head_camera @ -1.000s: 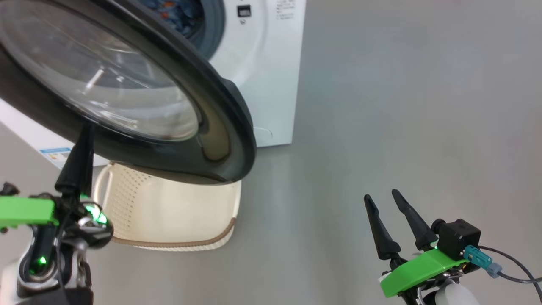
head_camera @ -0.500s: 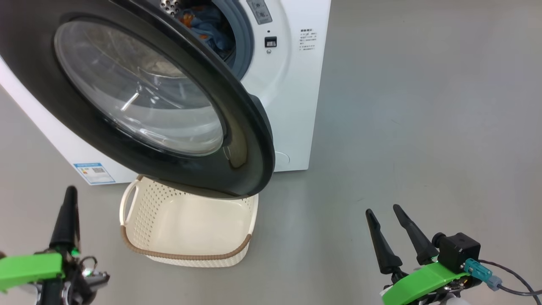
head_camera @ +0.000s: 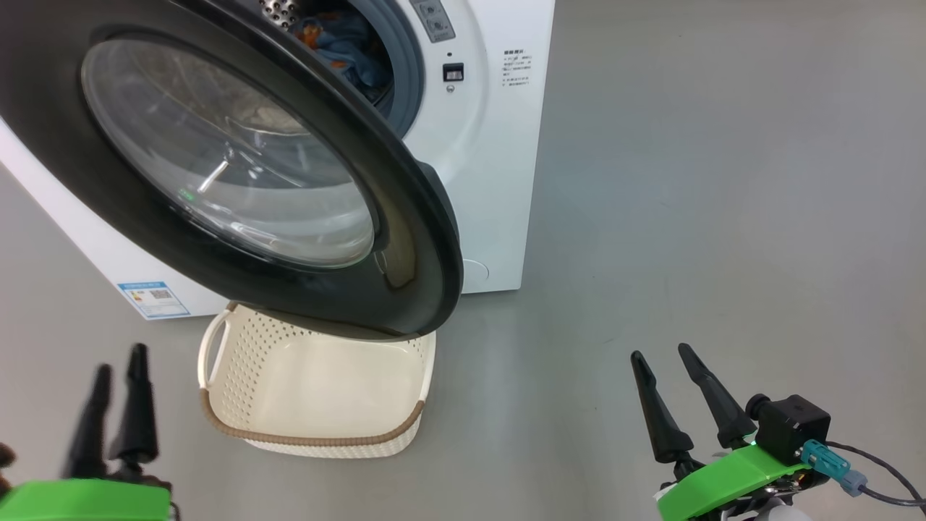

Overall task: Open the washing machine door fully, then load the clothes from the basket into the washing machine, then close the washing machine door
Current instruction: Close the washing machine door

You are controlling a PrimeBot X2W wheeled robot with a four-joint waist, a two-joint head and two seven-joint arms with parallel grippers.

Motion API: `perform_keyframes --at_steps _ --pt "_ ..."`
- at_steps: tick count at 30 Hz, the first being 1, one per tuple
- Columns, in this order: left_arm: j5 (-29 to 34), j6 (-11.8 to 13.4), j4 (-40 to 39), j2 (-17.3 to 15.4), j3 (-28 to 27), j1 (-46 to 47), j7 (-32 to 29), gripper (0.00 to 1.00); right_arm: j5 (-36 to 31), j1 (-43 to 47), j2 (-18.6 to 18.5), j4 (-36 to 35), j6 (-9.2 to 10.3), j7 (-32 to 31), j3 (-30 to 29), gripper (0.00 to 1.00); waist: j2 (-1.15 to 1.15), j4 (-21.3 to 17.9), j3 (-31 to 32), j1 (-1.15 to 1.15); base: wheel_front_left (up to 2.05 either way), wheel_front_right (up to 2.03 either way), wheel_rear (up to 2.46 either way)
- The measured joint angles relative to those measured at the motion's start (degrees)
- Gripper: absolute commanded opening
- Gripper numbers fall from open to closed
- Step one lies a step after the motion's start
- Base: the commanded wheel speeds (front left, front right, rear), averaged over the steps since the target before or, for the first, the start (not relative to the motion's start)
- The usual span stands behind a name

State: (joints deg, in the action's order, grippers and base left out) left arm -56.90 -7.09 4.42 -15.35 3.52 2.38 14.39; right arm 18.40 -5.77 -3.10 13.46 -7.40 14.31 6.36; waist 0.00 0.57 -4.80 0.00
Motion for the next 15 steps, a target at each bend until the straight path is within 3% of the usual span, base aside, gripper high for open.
perform_keyframes --at_steps 8,15 --pt "19.6 -0.3 -2.8 2.3 -5.0 -0.2 0.3 1.00 -0.1 0.2 0.0 -0.5 0.00 0.0 -0.1 1.00 0.00 -0.1 -0.2 0.00 0.00 0.00 0.00" --pt "31.0 -0.3 -3.6 3.6 -5.6 -3.1 0.3 1.00 -0.1 0.4 0.0 -0.7 0.00 0.0 -0.3 1.00 0.00 -0.6 -0.4 0.00 0.00 0.00 0.00"
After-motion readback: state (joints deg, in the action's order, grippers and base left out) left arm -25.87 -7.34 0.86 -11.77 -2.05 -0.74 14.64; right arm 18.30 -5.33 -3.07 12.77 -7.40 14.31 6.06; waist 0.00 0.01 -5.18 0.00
